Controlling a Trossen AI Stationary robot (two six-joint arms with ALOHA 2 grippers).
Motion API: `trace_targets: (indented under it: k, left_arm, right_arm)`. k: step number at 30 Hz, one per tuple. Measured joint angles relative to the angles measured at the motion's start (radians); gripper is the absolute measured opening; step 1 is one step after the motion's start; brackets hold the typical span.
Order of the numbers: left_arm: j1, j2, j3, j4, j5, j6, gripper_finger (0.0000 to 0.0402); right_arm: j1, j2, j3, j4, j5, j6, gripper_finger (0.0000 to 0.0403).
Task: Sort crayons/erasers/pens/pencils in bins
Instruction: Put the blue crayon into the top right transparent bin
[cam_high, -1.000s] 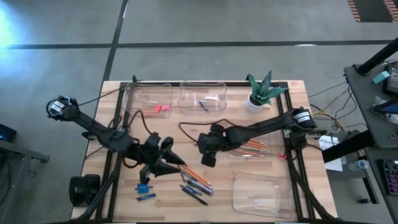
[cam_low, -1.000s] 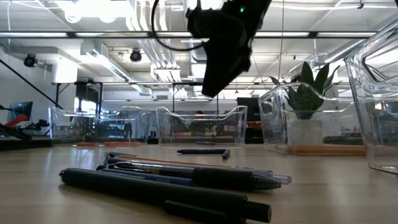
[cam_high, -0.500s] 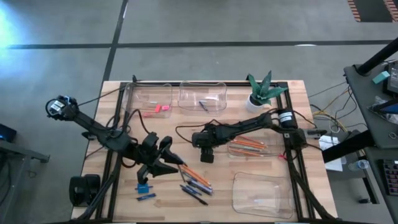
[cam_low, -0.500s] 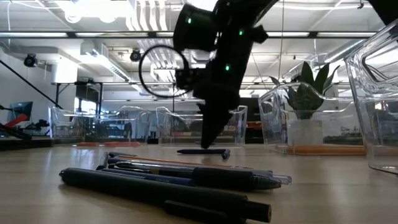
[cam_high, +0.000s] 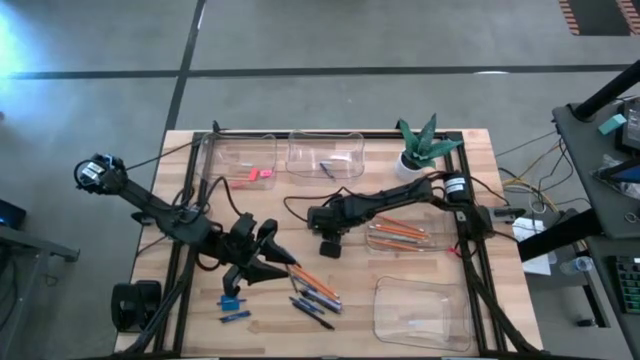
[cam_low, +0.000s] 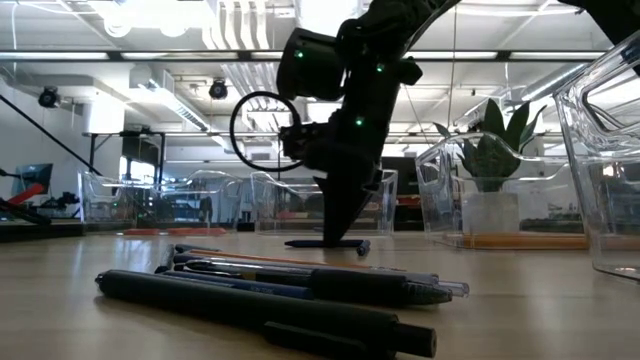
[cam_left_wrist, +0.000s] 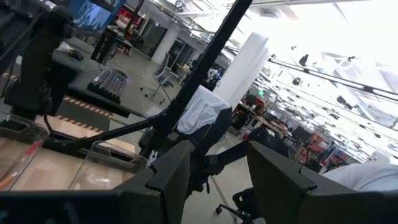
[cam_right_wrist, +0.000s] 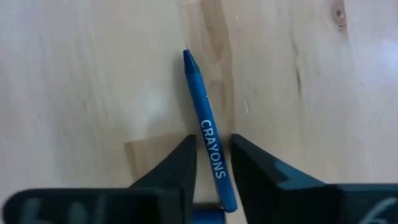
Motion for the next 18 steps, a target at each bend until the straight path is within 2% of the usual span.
trace_targets:
  k: [7, 18]
  left_arm:
    - [0.000, 0.000, 0.000, -0.001, -0.015, 0.000, 0.0148]
    - [0.000, 0.000, 0.000, -0.001, -0.040, 0.000, 0.0148]
  right_arm:
    - [0.000, 0.022, -0.002, 0.010, 0.016, 0.061, 0.0024]
    - [-0.002, -0.067, -0.010, 0.024, 0.024, 0.037, 0.0022]
